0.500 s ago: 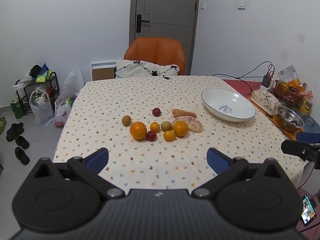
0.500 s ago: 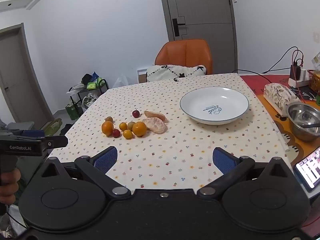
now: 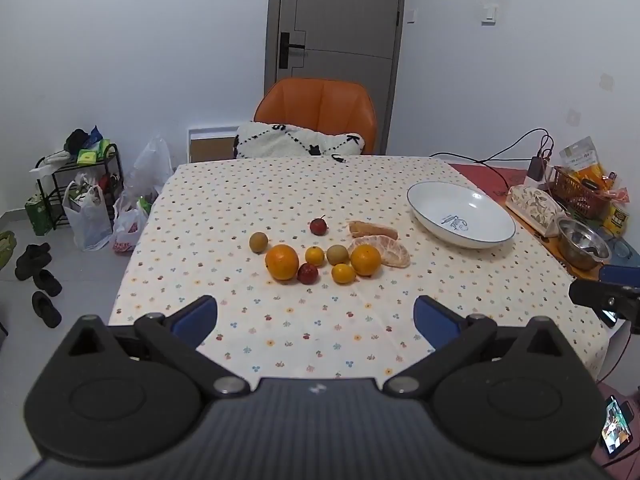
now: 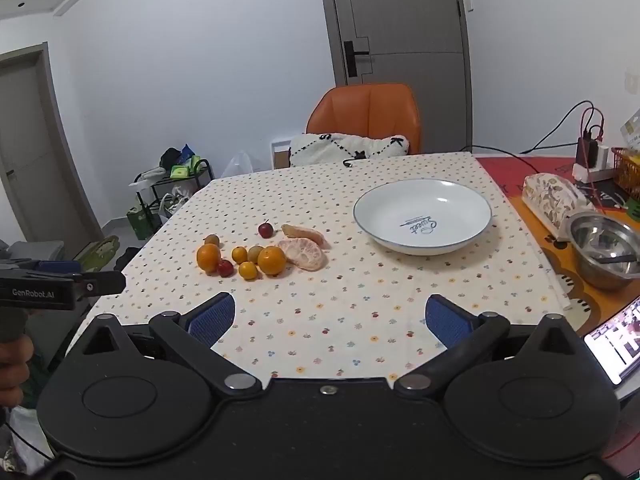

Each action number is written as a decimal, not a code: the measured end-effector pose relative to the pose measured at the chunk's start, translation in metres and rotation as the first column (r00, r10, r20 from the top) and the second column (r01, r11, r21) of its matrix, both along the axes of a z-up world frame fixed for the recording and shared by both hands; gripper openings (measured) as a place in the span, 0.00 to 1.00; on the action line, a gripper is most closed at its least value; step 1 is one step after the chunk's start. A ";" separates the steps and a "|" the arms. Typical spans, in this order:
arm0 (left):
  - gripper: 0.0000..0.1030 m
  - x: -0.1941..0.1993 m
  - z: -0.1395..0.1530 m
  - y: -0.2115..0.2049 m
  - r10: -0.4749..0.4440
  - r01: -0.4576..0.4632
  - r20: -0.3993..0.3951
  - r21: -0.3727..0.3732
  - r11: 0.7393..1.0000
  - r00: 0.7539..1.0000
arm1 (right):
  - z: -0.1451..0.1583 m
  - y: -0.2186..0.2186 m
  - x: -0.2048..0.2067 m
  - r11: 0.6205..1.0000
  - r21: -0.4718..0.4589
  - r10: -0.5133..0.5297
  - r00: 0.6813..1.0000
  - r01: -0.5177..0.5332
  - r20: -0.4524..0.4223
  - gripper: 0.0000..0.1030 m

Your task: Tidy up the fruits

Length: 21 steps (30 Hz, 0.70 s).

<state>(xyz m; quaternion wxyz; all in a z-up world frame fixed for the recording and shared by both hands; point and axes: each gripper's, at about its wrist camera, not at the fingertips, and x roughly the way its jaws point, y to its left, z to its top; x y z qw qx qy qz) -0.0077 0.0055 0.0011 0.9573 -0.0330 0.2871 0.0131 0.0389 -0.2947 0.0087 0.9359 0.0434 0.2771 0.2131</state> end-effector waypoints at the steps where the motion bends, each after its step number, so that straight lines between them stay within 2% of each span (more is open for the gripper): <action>1: 1.00 0.003 0.000 -0.003 0.001 -0.001 -0.001 0.005 1.000 1.000 | 0.000 -0.002 0.002 1.000 0.002 -0.001 1.000 0.001 0.001 1.00; 13: 1.00 0.001 0.002 0.001 0.004 -0.005 -0.005 -0.043 0.999 1.000 | -0.004 -0.001 0.002 1.000 0.015 0.003 1.000 -0.003 -0.006 1.00; 21: 1.00 0.002 0.003 0.002 0.019 -0.019 -0.006 -0.041 0.999 1.000 | -0.003 -0.005 0.003 1.000 0.015 -0.009 1.000 0.009 0.002 1.00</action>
